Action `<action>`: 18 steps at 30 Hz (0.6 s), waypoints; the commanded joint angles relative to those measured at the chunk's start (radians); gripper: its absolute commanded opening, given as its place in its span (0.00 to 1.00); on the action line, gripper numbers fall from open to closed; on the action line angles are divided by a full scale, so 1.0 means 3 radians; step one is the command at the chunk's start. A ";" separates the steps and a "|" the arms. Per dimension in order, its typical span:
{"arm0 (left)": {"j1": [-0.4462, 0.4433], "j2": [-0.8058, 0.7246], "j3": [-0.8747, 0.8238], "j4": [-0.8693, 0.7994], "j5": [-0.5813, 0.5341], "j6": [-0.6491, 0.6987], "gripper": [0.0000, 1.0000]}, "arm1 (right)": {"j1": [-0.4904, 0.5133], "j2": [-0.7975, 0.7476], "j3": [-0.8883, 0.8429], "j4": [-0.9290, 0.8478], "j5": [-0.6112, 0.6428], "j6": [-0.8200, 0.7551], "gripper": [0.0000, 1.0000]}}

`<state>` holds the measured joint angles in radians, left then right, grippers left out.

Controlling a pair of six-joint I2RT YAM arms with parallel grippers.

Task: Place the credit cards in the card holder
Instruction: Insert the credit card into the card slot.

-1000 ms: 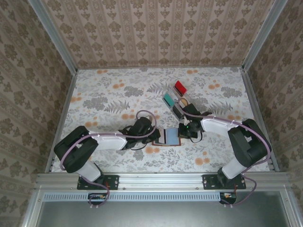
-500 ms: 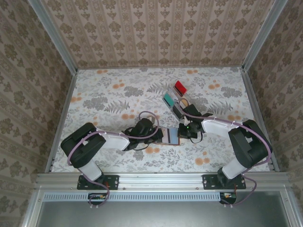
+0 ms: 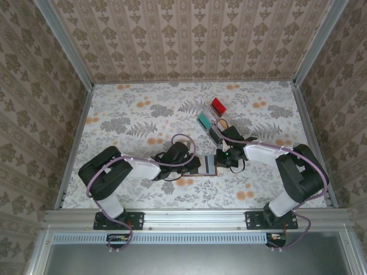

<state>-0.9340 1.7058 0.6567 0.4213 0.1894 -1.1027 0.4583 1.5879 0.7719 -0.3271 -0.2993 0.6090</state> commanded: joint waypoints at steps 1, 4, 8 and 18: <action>-0.0074 0.0118 0.0186 -0.0393 0.0003 0.0084 0.16 | 0.0032 0.0169 -0.0124 -0.0029 -0.0010 0.0056 0.08; -0.0114 0.0073 0.0234 -0.0703 -0.0134 0.0105 0.22 | 0.0032 0.0157 -0.0132 -0.0025 -0.0005 0.0070 0.08; -0.0131 -0.0060 0.0231 -0.0917 -0.0276 0.0148 0.31 | 0.0029 0.0176 -0.0129 -0.0015 -0.0001 0.0076 0.08; -0.0208 0.0193 0.0824 -0.1459 -0.0194 0.0496 0.26 | 0.0037 0.0184 -0.0098 -0.0004 -0.0084 0.0076 0.08</action>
<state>-0.9771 1.7229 0.8570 0.0616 0.1104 -1.0080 0.4591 1.5990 0.7700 -0.2943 -0.3290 0.6262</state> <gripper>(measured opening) 0.251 0.079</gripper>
